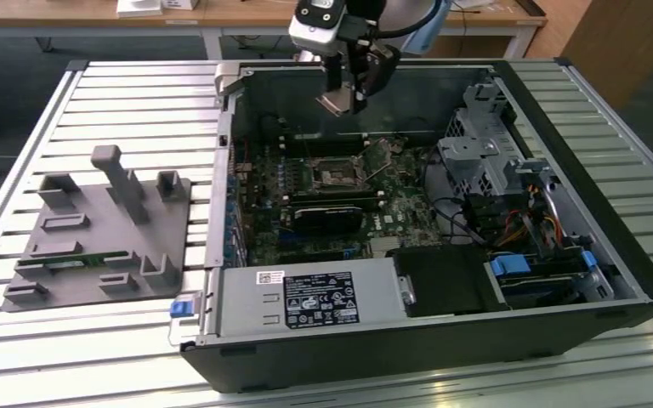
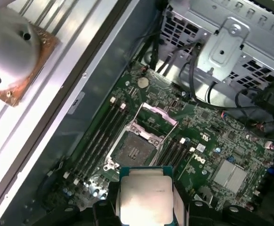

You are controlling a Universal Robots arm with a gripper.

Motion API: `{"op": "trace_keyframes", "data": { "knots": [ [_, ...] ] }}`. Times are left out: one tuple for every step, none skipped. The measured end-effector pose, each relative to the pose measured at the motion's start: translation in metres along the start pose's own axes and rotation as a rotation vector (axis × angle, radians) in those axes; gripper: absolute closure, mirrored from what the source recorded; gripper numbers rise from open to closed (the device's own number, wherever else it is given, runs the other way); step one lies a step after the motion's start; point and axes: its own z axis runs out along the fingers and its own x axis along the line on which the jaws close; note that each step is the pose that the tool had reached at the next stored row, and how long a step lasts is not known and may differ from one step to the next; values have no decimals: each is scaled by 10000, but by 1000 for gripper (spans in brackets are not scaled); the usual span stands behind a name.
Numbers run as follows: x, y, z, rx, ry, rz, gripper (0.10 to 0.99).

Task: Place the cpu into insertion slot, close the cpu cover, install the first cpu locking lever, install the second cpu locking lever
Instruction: 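Place the cpu into insertion slot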

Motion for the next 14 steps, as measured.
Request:
{"op": "trace_keyframes", "data": {
  "knots": [
    [0,0,4,-4,-16,181,553],
    [0,-1,8,-6,-32,358,553],
    [0,-1,12,-10,-48,538,553],
    [0,-2,17,-14,-66,733,553],
    [0,-2,22,-18,-81,913,553],
    [-1,-2,26,-20,-97,1091,553],
    [-1,-3,30,-23,-114,1270,553],
    [-1,-3,35,-27,-129,1451,553],
    [-1,-4,40,-31,-145,1628,553],
    [-1,-4,44,-34,-160,1805,553],
    [-1,-5,49,-38,-177,1995,553],
    [-1,-5,54,-41,-192,2166,553],
    [-1,-5,59,-44,-208,2343,553],
    [-1,-6,65,-48,-224,2522,553]
  ]
}}
